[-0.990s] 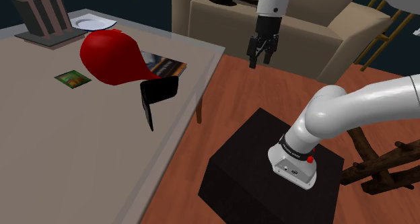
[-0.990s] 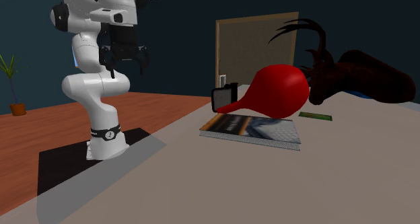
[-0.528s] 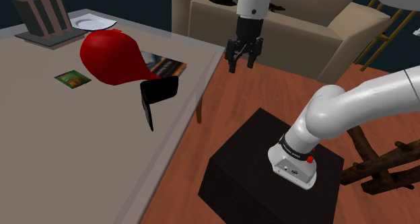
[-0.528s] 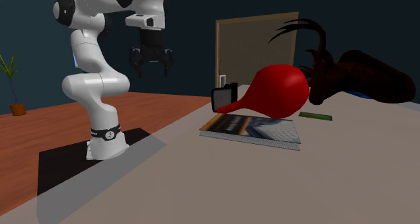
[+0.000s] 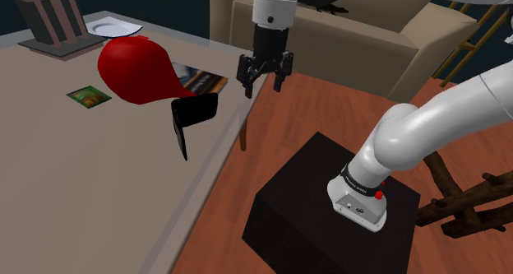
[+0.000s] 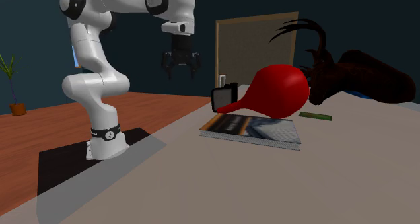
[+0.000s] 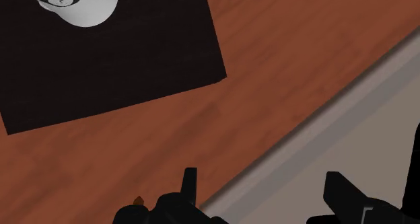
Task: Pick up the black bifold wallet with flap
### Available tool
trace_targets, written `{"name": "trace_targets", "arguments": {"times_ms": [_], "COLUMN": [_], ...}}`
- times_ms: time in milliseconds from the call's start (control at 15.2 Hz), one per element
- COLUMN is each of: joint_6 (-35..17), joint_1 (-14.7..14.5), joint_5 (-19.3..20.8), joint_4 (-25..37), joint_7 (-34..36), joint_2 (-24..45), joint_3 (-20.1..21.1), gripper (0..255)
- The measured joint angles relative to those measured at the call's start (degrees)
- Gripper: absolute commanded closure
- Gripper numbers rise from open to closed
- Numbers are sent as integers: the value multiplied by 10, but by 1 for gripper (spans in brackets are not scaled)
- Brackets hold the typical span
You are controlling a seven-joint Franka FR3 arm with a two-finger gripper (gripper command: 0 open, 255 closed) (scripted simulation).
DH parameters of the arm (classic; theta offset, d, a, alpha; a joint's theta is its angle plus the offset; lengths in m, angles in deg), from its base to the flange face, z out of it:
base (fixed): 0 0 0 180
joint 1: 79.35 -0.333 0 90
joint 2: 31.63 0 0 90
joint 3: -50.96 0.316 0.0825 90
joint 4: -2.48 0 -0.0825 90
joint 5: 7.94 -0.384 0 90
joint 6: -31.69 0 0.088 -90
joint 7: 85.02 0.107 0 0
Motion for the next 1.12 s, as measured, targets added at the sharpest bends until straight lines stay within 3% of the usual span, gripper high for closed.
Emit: {"name": "trace_targets", "arguments": {"times_ms": [462,792,1122], "joint_6": [-46,-62,-54], "joint_1": [4,-5,-39], "joint_5": [38,107,190], "joint_4": [113,210,319], "joint_7": [139,249,348], "joint_2": [133,246,361], "joint_3": [86,136,158], "gripper": [0,0,0]}}
